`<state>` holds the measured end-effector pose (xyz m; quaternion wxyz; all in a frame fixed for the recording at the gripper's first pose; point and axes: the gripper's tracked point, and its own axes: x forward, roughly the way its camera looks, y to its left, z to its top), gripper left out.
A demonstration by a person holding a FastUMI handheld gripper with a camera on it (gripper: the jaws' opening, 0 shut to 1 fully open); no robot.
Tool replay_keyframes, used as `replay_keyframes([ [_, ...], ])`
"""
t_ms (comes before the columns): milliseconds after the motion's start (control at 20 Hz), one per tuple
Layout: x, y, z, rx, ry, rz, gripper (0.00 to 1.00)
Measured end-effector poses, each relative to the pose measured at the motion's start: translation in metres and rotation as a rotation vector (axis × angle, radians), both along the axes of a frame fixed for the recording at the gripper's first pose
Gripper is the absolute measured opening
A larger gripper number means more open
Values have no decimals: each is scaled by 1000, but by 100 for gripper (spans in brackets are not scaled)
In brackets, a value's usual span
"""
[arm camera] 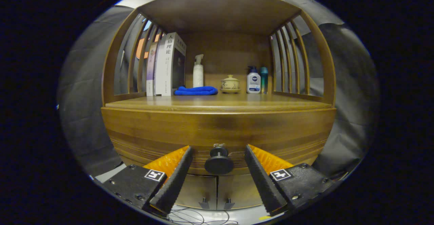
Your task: Pull open the drawer, take out the items inside it, and place them on the countertop above the cabinet.
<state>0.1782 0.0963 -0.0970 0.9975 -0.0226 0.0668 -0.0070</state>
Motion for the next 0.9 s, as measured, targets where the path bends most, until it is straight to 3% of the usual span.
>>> replay_keyframes([
  [100,-6,-9,-1,-23,6,-26,87],
  [300,1,-15,-1,-15,0,-51,50],
  [900,-8,-13,-1,-4,36,-27,34],
])
